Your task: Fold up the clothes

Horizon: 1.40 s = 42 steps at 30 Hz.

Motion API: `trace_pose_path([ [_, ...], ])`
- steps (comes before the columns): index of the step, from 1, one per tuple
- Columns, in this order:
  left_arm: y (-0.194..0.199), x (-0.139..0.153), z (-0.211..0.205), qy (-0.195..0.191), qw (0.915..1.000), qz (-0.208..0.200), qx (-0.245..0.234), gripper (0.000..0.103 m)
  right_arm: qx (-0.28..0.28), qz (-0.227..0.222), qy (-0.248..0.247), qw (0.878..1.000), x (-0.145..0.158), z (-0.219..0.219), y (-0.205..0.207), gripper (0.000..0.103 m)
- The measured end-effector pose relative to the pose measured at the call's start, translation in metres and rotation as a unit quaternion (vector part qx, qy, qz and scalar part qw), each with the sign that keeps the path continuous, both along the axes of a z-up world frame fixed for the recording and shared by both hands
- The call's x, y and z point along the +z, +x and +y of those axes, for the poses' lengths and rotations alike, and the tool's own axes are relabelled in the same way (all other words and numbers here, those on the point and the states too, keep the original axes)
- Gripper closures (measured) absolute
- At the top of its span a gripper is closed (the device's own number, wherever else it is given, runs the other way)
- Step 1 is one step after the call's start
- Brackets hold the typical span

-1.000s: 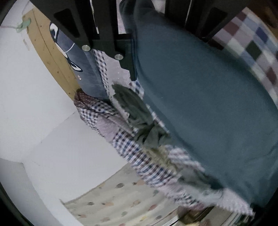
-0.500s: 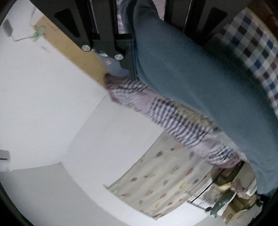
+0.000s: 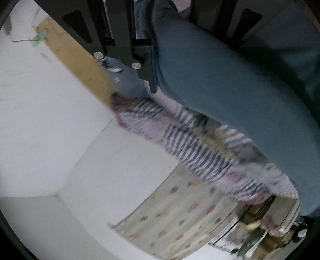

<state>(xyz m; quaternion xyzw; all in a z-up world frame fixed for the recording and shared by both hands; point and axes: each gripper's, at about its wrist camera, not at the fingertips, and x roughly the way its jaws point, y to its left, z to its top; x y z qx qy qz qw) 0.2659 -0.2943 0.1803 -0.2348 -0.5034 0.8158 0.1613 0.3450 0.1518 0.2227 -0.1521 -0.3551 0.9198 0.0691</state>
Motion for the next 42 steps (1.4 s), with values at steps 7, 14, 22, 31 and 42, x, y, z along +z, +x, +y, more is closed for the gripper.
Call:
trace_pose_path([
  [7, -0.085, -0.040, 0.015, -0.063, 0.9945, -0.083, 0.011, 0.097, 0.005, -0.087, 0.010, 0.996, -0.049, 0.006, -0.099, 0.095],
  [14, -0.189, -0.070, 0.025, -0.046, 0.9831, -0.177, 0.007, 0.097, 0.006, -0.194, -0.012, 0.981, -0.088, 0.028, -0.202, 0.095],
  [22, -0.247, -0.120, 0.011, -0.014, 0.9628, -0.270, 0.010, 0.087, -0.007, -0.343, -0.120, 0.932, -0.130, 0.058, -0.302, 0.053],
  [31, -0.210, -0.079, -0.045, 0.027, 0.9836, -0.142, 0.108, 0.027, -0.145, -0.220, -0.428, 0.864, -0.101, 0.169, -0.316, 0.035],
  [42, -0.137, -0.066, -0.031, -0.133, 0.9823, -0.118, 0.058, 0.025, -0.125, -0.221, -0.504, 0.826, -0.119, 0.197, -0.206, 0.034],
])
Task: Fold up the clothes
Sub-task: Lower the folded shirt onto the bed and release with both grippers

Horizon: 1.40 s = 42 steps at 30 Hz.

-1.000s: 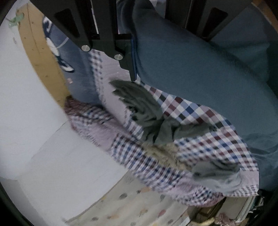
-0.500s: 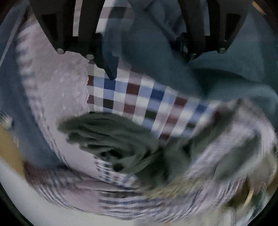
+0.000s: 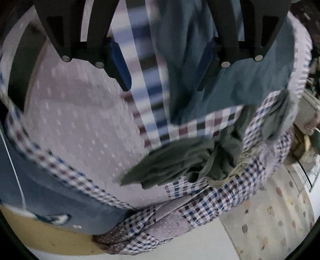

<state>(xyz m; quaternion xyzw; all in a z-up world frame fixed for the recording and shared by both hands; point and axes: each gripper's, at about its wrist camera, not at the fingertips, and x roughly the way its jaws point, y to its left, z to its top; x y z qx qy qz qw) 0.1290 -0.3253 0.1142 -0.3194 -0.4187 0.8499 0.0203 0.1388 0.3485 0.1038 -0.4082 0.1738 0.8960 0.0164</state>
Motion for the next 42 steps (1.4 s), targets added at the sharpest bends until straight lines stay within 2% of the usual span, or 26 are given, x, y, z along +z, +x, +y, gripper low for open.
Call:
trace_pose_path([
  [3, 0.033, -0.007, 0.011, -0.030, 0.9989, 0.002, -0.035, 0.025, -0.019, 0.007, -0.032, 0.999, -0.013, 0.009, 0.049, 0.034],
  [7, 0.081, -0.020, 0.014, -0.043, 0.9978, 0.004, -0.050, 0.025, -0.042, 0.003, -0.023, 0.999, -0.016, 0.008, 0.085, 0.034],
  [11, 0.110, -0.033, 0.004, 0.035, 0.9990, 0.008, -0.027, 0.025, -0.029, 0.029, -0.001, 0.999, -0.010, -0.006, 0.111, 0.034],
  [14, 0.116, -0.037, 0.014, 0.041, 0.9983, 0.005, -0.042, 0.025, -0.019, 0.032, -0.008, 0.999, -0.013, -0.016, 0.123, 0.034],
  [19, 0.099, -0.040, 0.044, -0.033, 0.9954, -0.028, -0.085, 0.025, 0.002, 0.023, 0.006, 1.000, -0.021, -0.035, 0.139, 0.034],
  [22, 0.084, -0.047, 0.060, -0.080, 0.9895, -0.065, -0.101, 0.025, 0.015, 0.024, 0.024, 0.999, -0.022, -0.043, 0.147, 0.034],
  [26, 0.070, -0.057, 0.079, -0.111, 0.9831, -0.083, -0.119, 0.027, 0.023, 0.026, 0.031, 0.999, -0.025, -0.049, 0.152, 0.034],
  [28, 0.064, -0.062, 0.085, -0.128, 0.9810, -0.090, -0.115, 0.047, 0.025, 0.024, 0.038, 0.999, -0.026, -0.050, 0.153, 0.034],
  [29, 0.062, -0.065, 0.086, -0.139, 0.9797, -0.098, -0.107, 0.078, 0.026, 0.022, 0.042, 0.999, -0.027, -0.051, 0.153, 0.034],
  [30, 0.062, -0.067, 0.084, -0.143, 0.9797, -0.104, -0.095, 0.092, 0.025, 0.022, 0.044, 0.998, -0.027, -0.052, 0.153, 0.034],
  [32, 0.070, -0.066, 0.074, -0.111, 0.9873, -0.083, -0.078, 0.095, 0.024, 0.022, 0.048, 0.998, -0.027, -0.052, 0.152, 0.034],
  [35, 0.093, -0.047, 0.064, -0.106, 0.9928, -0.025, -0.050, 0.096, 0.015, 0.031, 0.043, 0.998, -0.024, -0.049, 0.152, 0.034],
  [39, 0.101, -0.056, 0.056, -0.103, 0.9930, -0.048, -0.030, 0.096, -0.002, 0.038, 0.023, 0.999, -0.022, -0.041, 0.151, 0.034],
  [42, 0.094, -0.068, 0.053, -0.091, 0.9919, -0.082, -0.033, 0.096, -0.009, 0.039, 0.012, 0.999, -0.022, -0.038, 0.149, 0.034],
])
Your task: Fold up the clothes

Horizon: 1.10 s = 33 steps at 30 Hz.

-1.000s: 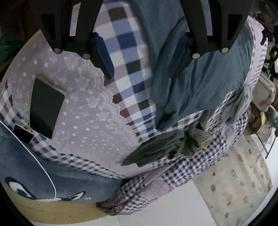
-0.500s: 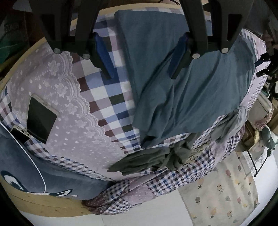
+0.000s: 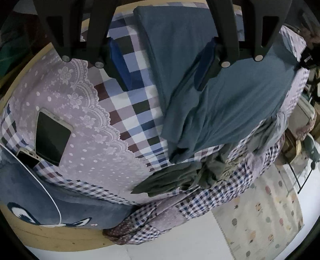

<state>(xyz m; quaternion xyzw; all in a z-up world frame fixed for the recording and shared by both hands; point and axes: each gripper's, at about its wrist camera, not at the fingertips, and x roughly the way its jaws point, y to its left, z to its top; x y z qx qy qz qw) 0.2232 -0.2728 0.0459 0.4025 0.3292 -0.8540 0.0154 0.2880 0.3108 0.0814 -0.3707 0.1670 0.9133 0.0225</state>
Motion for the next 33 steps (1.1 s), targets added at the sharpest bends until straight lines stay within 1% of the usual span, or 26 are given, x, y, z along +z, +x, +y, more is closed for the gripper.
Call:
trace_pose_path([
  [3, 0.000, -0.003, 0.001, -0.001, 1.0000, -0.007, -0.004, 0.096, 0.007, 0.001, -0.009, 1.000, 0.000, -0.001, -0.003, 0.034],
  [6, -0.003, -0.005, 0.002, 0.003, 0.9999, -0.012, -0.005, 0.096, 0.031, 0.003, -0.008, 0.999, -0.002, -0.010, -0.008, 0.034],
  [11, -0.004, -0.005, 0.002, 0.000, 0.9999, -0.014, -0.007, 0.096, 0.077, 0.011, 0.024, 0.997, -0.004, -0.035, -0.019, 0.034],
  [12, -0.004, -0.005, 0.003, -0.001, 0.9999, -0.014, -0.008, 0.096, 0.084, 0.012, 0.032, 0.996, -0.005, -0.040, -0.022, 0.035],
  [14, -0.004, -0.005, 0.003, -0.001, 0.9999, -0.014, -0.008, 0.096, 0.098, 0.007, 0.053, 0.994, -0.010, -0.051, -0.030, 0.042],
  [15, -0.005, -0.005, 0.003, -0.001, 0.9999, -0.014, -0.008, 0.096, 0.103, 0.003, 0.066, 0.992, -0.014, -0.056, -0.035, 0.059],
  [16, -0.005, -0.005, 0.003, -0.001, 0.9999, -0.014, -0.009, 0.096, 0.107, -0.001, 0.078, 0.991, -0.017, -0.060, -0.039, 0.090],
  [17, -0.005, -0.004, 0.002, -0.001, 0.9999, -0.014, -0.009, 0.096, 0.109, -0.003, 0.084, 0.990, -0.017, -0.063, -0.041, 0.101],
  [19, -0.004, -0.003, 0.002, 0.000, 0.9999, -0.007, -0.007, 0.096, 0.112, 0.003, 0.081, 0.990, -0.013, -0.066, -0.040, 0.101],
  [22, -0.001, 0.000, -0.001, 0.003, 1.0000, 0.004, -0.005, 0.096, 0.112, 0.048, 0.046, 0.991, 0.015, -0.064, -0.018, 0.101],
  [23, 0.000, 0.001, -0.002, 0.004, 0.9999, 0.008, -0.005, 0.096, 0.110, 0.054, 0.031, 0.992, 0.020, -0.061, -0.012, 0.101],
  [26, -0.001, 0.000, -0.004, 0.011, 0.9999, 0.007, -0.001, 0.096, 0.103, 0.037, -0.001, 0.994, 0.016, -0.053, -0.008, 0.101],
  [27, -0.002, -0.002, -0.004, 0.014, 0.9999, 0.003, 0.001, 0.096, 0.102, 0.015, -0.001, 0.995, 0.006, -0.051, -0.012, 0.101],
  [29, -0.002, -0.003, -0.003, 0.014, 0.9999, -0.001, 0.002, 0.096, 0.096, -0.048, 0.008, 0.994, -0.019, -0.048, -0.024, 0.101],
  [30, -0.003, -0.003, -0.002, 0.014, 0.9999, -0.002, 0.003, 0.096, 0.091, -0.061, 0.015, 0.994, -0.026, -0.047, -0.026, 0.101],
  [32, -0.002, -0.003, -0.002, 0.015, 0.9999, -0.003, 0.004, 0.096, 0.091, -0.060, 0.010, 0.994, -0.027, -0.044, -0.027, 0.098],
  [33, -0.002, -0.003, -0.002, 0.017, 0.9998, -0.003, 0.004, 0.096, 0.088, -0.054, 0.009, 0.995, -0.024, -0.042, -0.026, 0.091],
])
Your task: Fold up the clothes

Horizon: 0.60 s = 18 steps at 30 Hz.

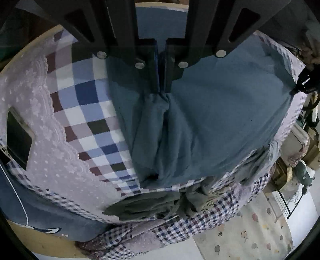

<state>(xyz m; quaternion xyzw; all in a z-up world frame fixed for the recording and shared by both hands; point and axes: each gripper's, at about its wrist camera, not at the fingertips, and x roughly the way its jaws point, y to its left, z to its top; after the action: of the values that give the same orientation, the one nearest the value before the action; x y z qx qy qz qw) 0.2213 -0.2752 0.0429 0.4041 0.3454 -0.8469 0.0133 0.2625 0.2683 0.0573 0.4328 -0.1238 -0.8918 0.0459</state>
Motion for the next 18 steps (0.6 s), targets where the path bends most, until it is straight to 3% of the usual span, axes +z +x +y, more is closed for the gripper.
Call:
trace_pose_path([
  [1, 0.000, 0.000, -0.001, 0.003, 1.0000, 0.000, 0.000, 0.096, -0.006, 0.009, -0.004, 1.000, 0.003, 0.003, 0.002, 0.082],
  [4, 0.002, 0.000, -0.002, 0.011, 0.9999, 0.001, 0.002, 0.095, -0.033, 0.026, -0.025, 0.999, 0.009, 0.018, 0.002, 0.074],
  [9, 0.004, -0.002, -0.004, 0.026, 0.9996, -0.001, 0.010, 0.094, -0.064, 0.039, -0.060, 0.995, 0.025, 0.049, -0.023, 0.074],
  [14, 0.000, -0.001, -0.001, 0.013, 0.9999, -0.004, 0.007, 0.094, -0.028, 0.035, -0.088, 0.995, 0.038, 0.067, -0.088, 0.073],
  [18, -0.004, -0.004, -0.002, 0.014, 0.9998, -0.008, 0.006, 0.094, -0.022, -0.013, -0.155, 0.988, 0.023, 0.074, -0.152, 0.073],
])
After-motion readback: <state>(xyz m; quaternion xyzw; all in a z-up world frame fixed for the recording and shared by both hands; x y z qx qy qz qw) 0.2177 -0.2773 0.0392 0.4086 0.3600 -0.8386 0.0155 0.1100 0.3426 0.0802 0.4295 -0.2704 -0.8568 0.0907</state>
